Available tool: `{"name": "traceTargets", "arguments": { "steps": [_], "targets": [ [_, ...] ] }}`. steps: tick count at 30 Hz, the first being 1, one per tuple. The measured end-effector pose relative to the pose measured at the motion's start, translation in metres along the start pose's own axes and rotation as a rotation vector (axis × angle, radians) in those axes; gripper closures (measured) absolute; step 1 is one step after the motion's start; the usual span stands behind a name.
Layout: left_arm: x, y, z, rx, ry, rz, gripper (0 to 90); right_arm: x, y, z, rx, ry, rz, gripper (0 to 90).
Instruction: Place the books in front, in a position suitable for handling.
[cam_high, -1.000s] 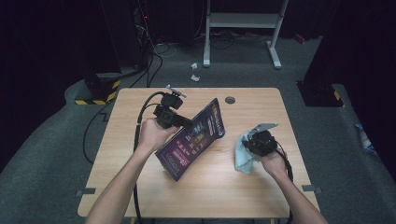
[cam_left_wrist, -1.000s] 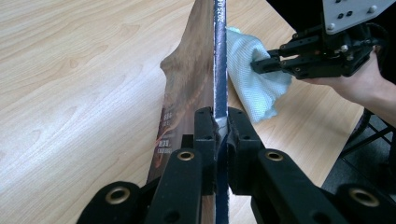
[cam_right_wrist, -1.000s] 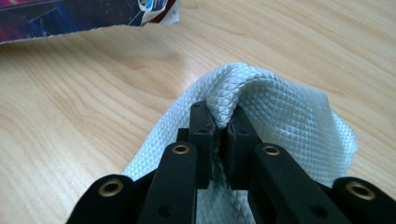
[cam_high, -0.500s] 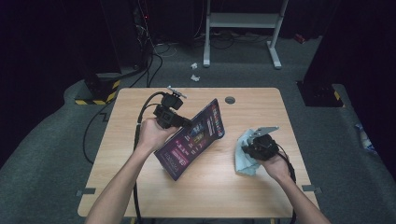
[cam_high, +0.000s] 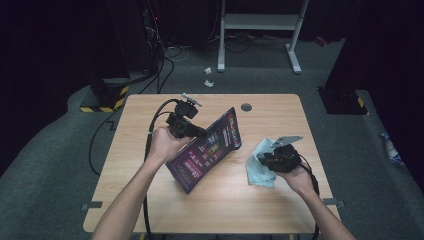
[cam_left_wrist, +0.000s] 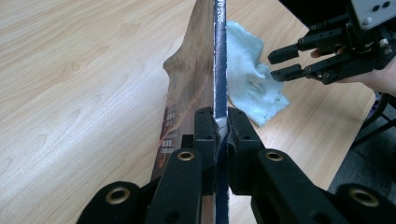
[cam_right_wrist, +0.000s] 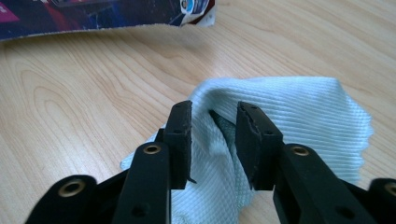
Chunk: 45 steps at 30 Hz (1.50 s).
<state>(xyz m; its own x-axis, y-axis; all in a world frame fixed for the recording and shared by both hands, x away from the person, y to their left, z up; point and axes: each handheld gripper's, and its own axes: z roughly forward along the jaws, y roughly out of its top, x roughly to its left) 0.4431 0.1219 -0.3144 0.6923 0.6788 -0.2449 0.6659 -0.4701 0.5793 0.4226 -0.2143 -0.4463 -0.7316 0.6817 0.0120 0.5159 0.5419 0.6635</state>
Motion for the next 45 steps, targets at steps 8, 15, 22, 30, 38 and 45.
{"name": "traceTargets", "arguments": {
  "steps": [8, 15, 22, 30, 38, 45],
  "targets": [
    [-0.002, 0.0, 0.001, 0.006, -0.006, 0.015, 83.8, -0.003, 0.003, -0.004, -0.007, 0.015, -0.026, 60.7],
    [-0.003, 0.0, 0.001, 0.005, -0.012, 0.022, 83.8, -0.003, 0.006, -0.003, -0.009, 0.03, -0.045, 58.9],
    [-0.005, 0.0, 0.002, 0.008, -0.013, 0.035, 83.9, -0.006, 0.011, -0.009, -0.031, 0.047, -0.065, 58.1],
    [-0.008, 0.001, 0.003, 0.011, -0.023, 0.05, 83.8, -0.008, 0.016, -0.016, -0.046, 0.044, -0.112, 58.3],
    [-0.012, 0.004, 0.006, 0.016, -0.03, 0.072, 83.8, -0.009, 0.024, -0.023, -0.047, 0.053, -0.118, 56.5],
    [-0.016, 0.006, 0.007, 0.022, -0.041, 0.086, 83.9, -0.012, 0.029, -0.028, -0.036, 0.061, -0.114, 56.0]
  ]
}}
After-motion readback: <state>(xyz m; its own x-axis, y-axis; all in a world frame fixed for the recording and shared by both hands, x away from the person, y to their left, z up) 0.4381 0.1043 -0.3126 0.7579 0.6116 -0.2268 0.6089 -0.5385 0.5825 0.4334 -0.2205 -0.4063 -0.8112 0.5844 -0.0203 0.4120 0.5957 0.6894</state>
